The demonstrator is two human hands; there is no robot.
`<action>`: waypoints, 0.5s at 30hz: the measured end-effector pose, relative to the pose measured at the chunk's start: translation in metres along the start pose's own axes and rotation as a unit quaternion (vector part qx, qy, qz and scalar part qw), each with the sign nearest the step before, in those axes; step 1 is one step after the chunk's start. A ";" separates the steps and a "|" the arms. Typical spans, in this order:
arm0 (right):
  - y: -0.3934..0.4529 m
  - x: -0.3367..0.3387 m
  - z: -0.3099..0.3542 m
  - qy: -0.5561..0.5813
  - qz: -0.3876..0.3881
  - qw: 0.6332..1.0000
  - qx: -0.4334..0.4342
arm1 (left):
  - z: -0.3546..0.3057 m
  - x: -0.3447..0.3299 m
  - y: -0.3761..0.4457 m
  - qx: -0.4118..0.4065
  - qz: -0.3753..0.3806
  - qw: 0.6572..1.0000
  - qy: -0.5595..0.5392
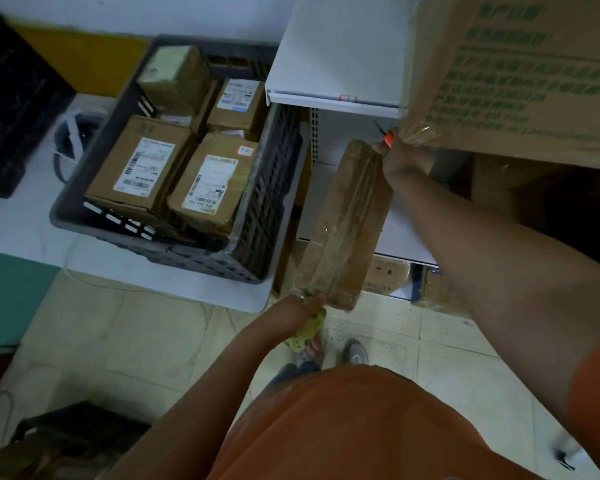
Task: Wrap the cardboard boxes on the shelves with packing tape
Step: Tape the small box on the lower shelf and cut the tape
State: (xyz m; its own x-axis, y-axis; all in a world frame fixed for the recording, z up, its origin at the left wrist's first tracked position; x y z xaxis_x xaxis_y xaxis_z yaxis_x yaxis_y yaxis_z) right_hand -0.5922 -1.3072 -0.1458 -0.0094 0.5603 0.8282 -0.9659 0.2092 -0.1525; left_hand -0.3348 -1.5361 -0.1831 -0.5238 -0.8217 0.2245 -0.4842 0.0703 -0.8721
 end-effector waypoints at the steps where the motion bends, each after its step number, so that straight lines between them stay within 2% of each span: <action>1: 0.005 -0.004 -0.005 0.002 0.008 0.999 -0.032 | -0.002 0.000 0.000 -0.005 0.004 1.000 0.002; 3: 0.004 0.001 0.002 -0.070 -0.032 0.997 0.006 | -0.002 0.002 0.003 -0.025 -0.006 1.000 0.004; 6: 0.003 -0.008 0.008 -0.126 -0.028 0.986 0.107 | -0.001 0.010 0.007 -0.042 -0.032 0.999 -0.013; 10: -0.050 -0.001 0.035 -0.186 -0.021 0.958 0.216 | -0.017 0.019 0.009 -0.047 -0.055 0.994 -0.083; 15: -0.090 -0.006 0.035 -0.191 0.003 0.953 0.235 | -0.042 0.011 0.015 -0.047 -0.054 0.980 -0.184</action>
State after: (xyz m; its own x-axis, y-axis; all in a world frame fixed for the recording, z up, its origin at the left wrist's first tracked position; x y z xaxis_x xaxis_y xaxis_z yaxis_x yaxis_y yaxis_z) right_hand -0.5148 -1.3575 -0.1180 -0.0227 0.2085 0.9778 -0.9740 -0.2253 0.0254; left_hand -0.3772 -1.5201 -0.1757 -0.1864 -0.9743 0.1263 -0.5947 0.0096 -0.8039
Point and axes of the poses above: each hand's wrist, its own y-axis towards the middle knuckle, its own x-axis out of the back of the hand, z = x × y, the point moved 5 cm from there along y, towards the middle knuckle, and after that the axes turned 7 degrees about x, right-handed, at the moved point
